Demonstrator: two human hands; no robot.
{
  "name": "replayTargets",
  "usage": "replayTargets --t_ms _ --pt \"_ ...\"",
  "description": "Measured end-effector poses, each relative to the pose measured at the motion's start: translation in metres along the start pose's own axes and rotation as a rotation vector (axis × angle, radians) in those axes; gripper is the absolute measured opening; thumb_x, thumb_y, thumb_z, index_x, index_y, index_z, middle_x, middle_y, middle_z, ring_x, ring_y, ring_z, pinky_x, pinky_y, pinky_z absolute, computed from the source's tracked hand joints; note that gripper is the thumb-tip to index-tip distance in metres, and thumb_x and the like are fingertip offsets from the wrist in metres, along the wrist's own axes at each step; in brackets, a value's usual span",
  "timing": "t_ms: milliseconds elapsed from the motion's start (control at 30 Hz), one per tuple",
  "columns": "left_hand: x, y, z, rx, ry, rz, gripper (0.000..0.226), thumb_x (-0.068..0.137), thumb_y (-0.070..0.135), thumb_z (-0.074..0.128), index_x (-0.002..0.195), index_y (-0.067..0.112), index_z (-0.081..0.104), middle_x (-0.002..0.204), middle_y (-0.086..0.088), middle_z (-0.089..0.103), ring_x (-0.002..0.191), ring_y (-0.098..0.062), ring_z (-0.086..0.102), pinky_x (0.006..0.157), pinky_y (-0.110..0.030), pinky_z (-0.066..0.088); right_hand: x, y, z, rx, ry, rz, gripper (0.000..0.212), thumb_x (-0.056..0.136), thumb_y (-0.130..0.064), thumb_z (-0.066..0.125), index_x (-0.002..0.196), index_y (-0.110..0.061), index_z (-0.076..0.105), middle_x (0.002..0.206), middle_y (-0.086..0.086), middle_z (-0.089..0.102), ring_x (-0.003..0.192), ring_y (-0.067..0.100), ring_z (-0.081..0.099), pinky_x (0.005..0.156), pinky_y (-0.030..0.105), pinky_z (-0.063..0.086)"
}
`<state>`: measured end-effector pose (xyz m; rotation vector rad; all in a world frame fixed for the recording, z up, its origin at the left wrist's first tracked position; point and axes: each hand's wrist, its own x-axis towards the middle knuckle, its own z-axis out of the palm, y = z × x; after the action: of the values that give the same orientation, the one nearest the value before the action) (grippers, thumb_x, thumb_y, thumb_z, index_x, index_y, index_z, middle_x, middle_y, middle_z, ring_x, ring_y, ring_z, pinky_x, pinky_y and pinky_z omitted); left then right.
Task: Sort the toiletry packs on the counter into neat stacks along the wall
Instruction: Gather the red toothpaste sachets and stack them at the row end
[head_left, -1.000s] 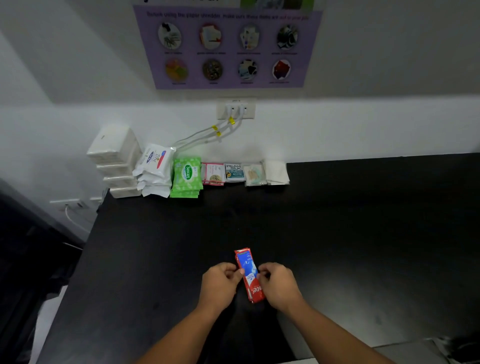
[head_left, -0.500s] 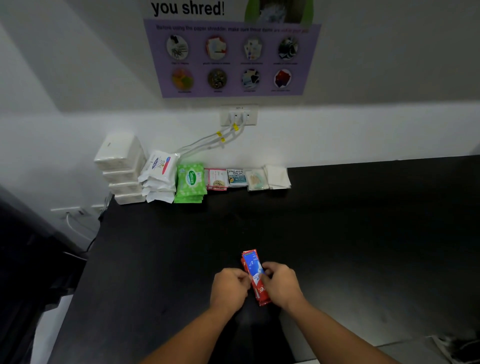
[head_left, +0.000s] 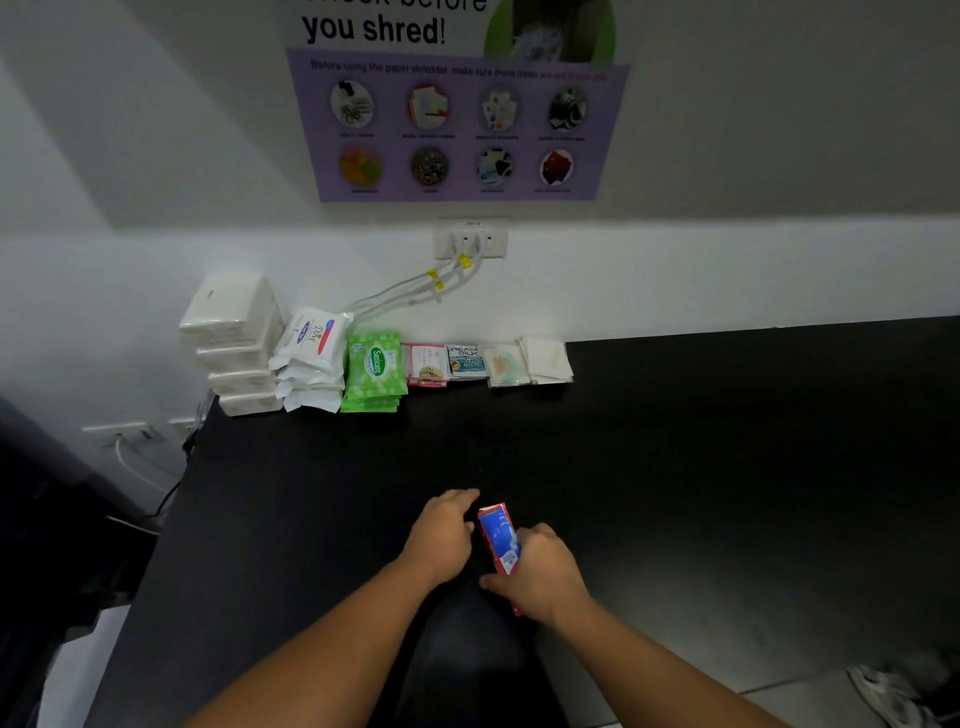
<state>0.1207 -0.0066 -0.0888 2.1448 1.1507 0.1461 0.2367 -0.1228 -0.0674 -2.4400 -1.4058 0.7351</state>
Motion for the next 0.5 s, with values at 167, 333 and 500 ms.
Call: replayTargets --t_ms 167,333,500 --pt "0.006 0.003 0.000 -0.018 -0.086 0.046 0.039 0.098 0.012 0.050 0.135 0.022 0.059 0.133 0.002 0.061 0.122 -0.011 0.055 0.107 -0.029 0.043 -0.002 0.000 0.009 -0.016 0.060 0.019 0.036 0.081 -0.031 0.072 0.112 -0.016 0.061 0.111 0.004 0.055 0.080 0.014 0.054 0.074 0.025 0.050" --pt "0.002 0.002 0.003 -0.075 -0.056 0.074 0.032 0.100 0.014 0.050 0.127 0.022 0.066 0.121 0.003 0.066 0.108 -0.007 0.060 0.100 -0.025 0.047 -0.001 0.000 0.012 -0.030 0.100 0.042 0.031 0.088 -0.031 0.067 0.113 -0.014 0.063 0.112 0.005 0.056 0.077 0.013 0.051 0.068 0.021 0.040" --pt "-0.005 -0.002 0.005 -0.063 -0.018 0.050 0.041 0.099 0.013 0.054 0.140 0.017 0.055 0.136 0.000 0.058 0.124 -0.012 0.054 0.103 -0.020 0.039 0.000 -0.003 0.013 -0.061 0.092 0.079 0.041 0.079 -0.030 0.074 0.116 -0.016 0.061 0.114 0.003 0.055 0.089 0.016 0.058 0.074 0.023 0.046"
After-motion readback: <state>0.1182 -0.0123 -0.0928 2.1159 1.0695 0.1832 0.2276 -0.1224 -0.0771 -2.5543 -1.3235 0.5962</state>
